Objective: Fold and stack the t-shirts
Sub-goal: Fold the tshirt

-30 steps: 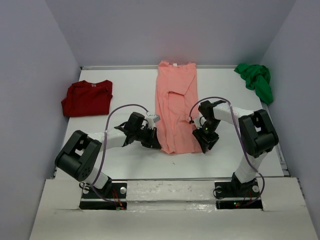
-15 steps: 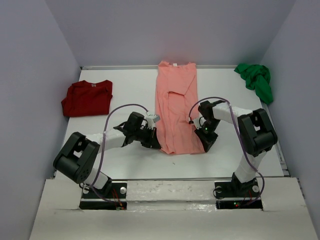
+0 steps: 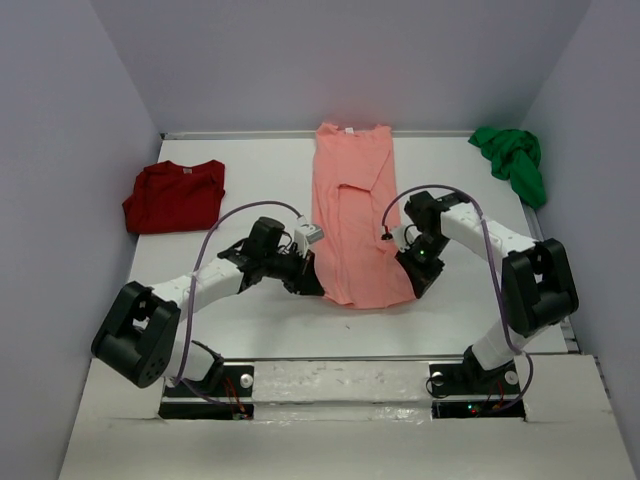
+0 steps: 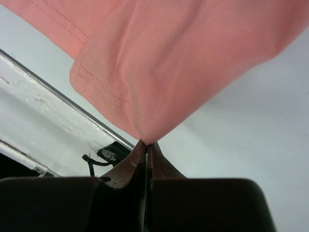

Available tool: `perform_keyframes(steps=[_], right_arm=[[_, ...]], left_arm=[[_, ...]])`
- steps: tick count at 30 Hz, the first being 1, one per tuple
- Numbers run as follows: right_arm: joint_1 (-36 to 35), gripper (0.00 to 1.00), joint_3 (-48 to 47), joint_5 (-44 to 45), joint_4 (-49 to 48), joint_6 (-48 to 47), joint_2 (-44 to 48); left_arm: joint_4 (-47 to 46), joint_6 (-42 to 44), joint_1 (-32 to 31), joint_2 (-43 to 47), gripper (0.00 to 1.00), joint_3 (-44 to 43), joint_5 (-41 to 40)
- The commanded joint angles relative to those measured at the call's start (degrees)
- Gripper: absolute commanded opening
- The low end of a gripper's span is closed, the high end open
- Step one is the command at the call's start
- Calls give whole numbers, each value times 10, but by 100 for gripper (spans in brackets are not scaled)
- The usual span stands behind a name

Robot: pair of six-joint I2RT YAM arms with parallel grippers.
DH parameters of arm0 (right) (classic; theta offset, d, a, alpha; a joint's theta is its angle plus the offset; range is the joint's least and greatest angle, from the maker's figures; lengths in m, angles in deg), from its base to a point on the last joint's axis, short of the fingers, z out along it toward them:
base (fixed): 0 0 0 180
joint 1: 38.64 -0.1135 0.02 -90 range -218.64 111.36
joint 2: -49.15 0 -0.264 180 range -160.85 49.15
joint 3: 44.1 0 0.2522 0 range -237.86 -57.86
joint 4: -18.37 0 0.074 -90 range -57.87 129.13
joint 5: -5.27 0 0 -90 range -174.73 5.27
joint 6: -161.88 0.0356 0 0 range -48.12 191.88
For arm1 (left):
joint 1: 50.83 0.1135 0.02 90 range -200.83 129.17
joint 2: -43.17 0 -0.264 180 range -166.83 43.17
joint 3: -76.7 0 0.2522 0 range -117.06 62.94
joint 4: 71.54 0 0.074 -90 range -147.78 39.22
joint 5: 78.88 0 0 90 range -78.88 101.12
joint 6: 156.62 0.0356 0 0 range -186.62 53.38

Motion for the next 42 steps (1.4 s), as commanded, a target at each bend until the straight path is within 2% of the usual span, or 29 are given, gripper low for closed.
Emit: perform_keyframes(steps=[1, 10, 19, 26, 35, 42], right_arm=[[4, 0, -28, 0, 54, -21, 39], [4, 0, -58, 37, 72, -25, 54], [4, 0, -126, 72, 58, -10, 60], [4, 0, -177, 107, 40, 0, 54], [10, 0, -234, 142, -5, 6, 7], [31, 0, -305, 145, -26, 8, -58]], left_arm=[[38, 56, 1, 23, 0, -45, 63], [92, 118, 3, 39, 0, -80, 70], [115, 143, 13, 38, 0, -122, 19], [138, 166, 41, 19, 0, -196, -30], [131, 175, 96, -18, 0, -254, -41], [112, 174, 110, -60, 0, -282, -34]])
